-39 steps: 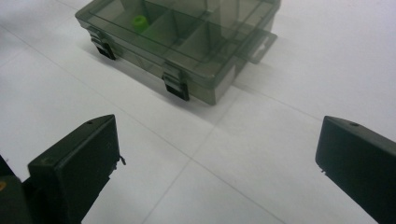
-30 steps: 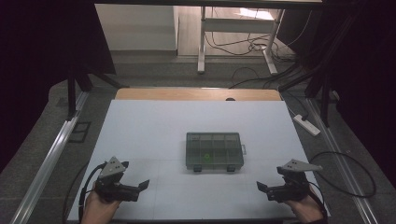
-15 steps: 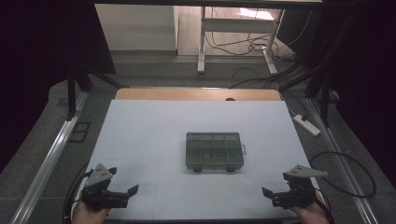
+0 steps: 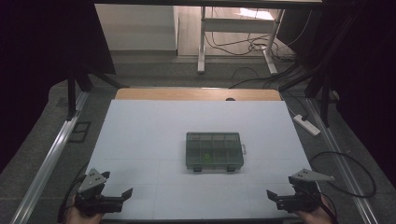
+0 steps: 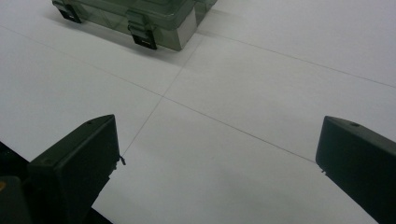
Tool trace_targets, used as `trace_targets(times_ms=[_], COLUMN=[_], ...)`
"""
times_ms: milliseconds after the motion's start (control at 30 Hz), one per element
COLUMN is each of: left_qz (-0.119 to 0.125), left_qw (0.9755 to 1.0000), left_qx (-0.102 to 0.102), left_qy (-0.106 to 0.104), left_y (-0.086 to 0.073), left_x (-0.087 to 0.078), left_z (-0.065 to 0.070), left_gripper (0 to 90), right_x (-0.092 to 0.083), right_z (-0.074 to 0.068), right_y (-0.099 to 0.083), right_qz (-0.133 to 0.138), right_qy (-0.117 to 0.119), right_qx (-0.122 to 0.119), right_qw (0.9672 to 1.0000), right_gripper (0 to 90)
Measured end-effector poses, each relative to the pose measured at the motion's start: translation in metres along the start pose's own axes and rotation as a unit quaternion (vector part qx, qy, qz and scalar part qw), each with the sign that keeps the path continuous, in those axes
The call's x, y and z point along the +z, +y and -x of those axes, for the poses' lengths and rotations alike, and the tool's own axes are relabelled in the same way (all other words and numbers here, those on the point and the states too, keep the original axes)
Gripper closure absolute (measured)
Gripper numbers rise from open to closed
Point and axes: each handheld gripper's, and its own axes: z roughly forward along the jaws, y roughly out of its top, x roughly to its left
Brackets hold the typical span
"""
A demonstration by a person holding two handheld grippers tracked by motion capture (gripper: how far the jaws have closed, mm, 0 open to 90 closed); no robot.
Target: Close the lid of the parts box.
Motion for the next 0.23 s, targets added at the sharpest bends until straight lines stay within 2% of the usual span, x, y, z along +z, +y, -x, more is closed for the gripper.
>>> trace_targets(times_ms=[233], left_qz=[-0.005], left_qw=[1.0000], left_qx=[-0.001], left_qy=[0.002], left_y=[0.0012], left_x=[0.0014], left_z=[0.0002], left_gripper=[0.0], right_x=[0.0003], right_z=[0.0009], right_y=[-0.0008], right_qz=[-0.003], right_qy=[-0.003], right_qx=[0.002], right_qw=[1.0000], right_gripper=[0.0])
